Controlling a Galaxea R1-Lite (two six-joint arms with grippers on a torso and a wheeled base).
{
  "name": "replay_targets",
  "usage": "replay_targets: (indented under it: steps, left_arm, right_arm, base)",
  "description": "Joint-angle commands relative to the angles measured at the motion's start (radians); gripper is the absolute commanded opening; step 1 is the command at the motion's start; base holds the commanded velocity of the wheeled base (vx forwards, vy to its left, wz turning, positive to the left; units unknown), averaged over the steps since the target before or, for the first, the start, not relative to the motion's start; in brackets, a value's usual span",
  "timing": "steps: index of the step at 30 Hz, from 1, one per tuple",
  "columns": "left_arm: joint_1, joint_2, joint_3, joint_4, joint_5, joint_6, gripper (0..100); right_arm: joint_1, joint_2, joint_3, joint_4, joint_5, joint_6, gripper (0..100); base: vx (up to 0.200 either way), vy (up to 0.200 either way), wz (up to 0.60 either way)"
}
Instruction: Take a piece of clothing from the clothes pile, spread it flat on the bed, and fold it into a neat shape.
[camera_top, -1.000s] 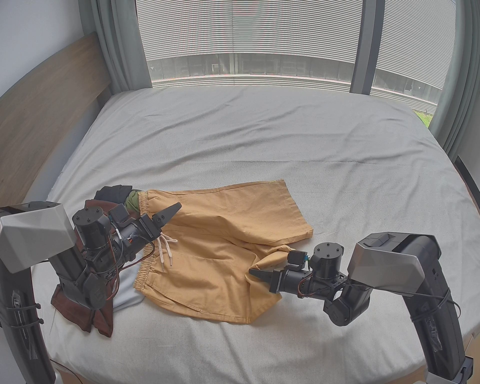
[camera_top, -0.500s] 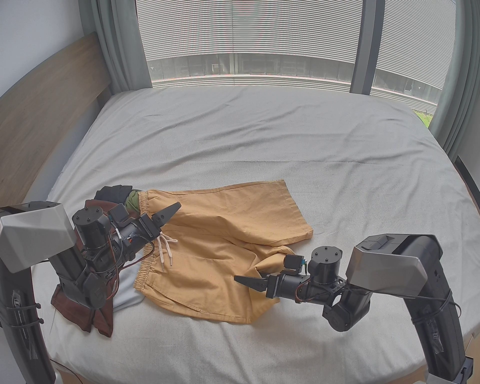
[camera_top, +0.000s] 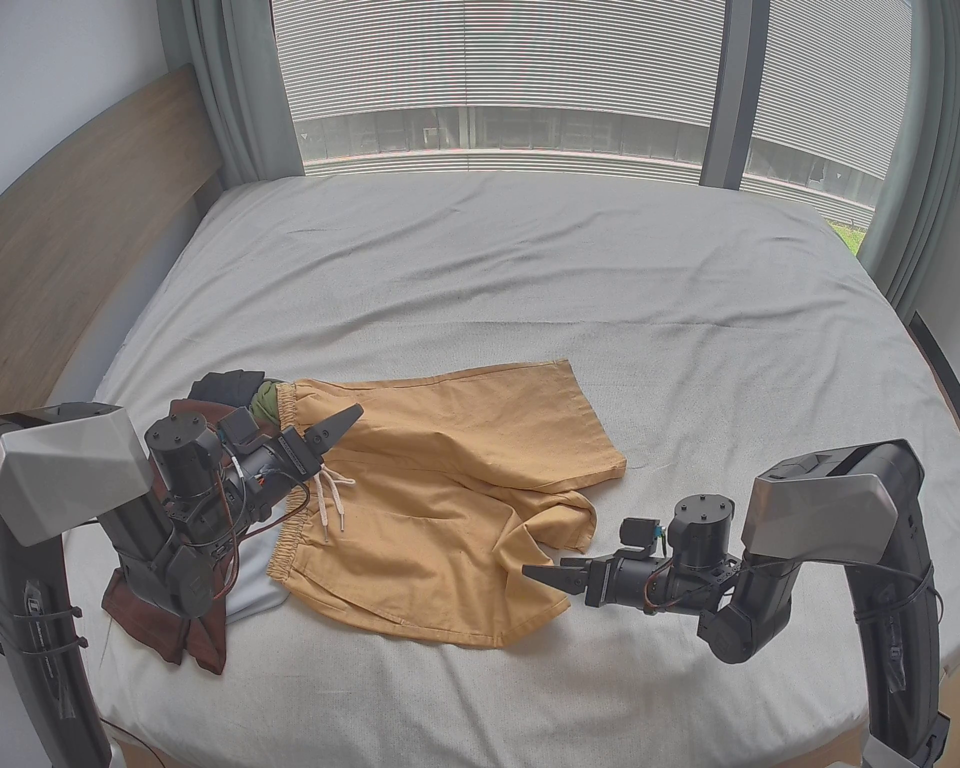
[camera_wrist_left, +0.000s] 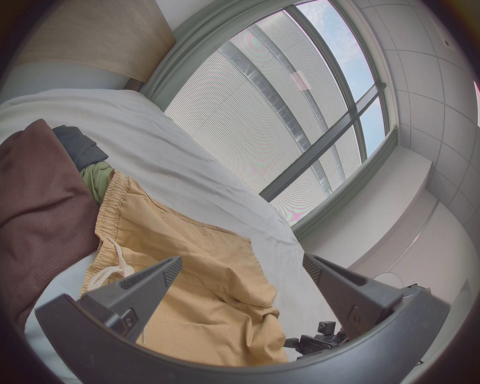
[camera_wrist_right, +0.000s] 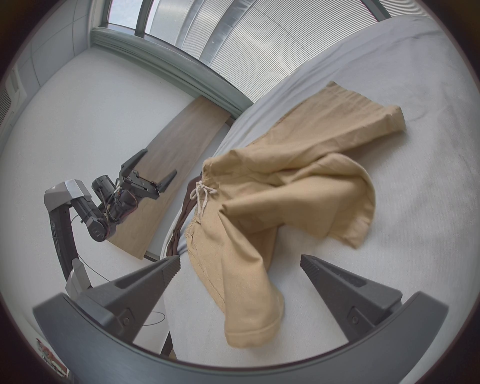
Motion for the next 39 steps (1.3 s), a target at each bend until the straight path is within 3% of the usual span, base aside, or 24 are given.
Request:
replay_targets:
  steps: [1,8,23,39]
  left_arm:
    - [0.0,-0.003,0.0,-0.001,0.0,0.0,100]
    - [0.002,-0.006,0.0,-0.001,0.0,0.0,100]
    - [0.002,0.0,0.0,-0.001,0.0,0.0,100]
    - [0.003,0.0,-0.002,-0.001,0.0,0.0,100]
  right_arm:
    - [-0.009,0.025,0.031,-0.007,0.0,-0.008,100]
    - [0.02,0.047,0.04,-0.017,0.0,-0.008,100]
    - [0.137,-0.127,0.149,-0.097,0.008,0.005,100]
    - [0.155,0.031,-0.07,-0.002,0.005,0.028,100]
  base:
    - [0.0,0.0,0.0]
    - [0.0,0.0,0.0]
    - [0.0,0.0,0.0]
    - [0.0,0.0,0.0]
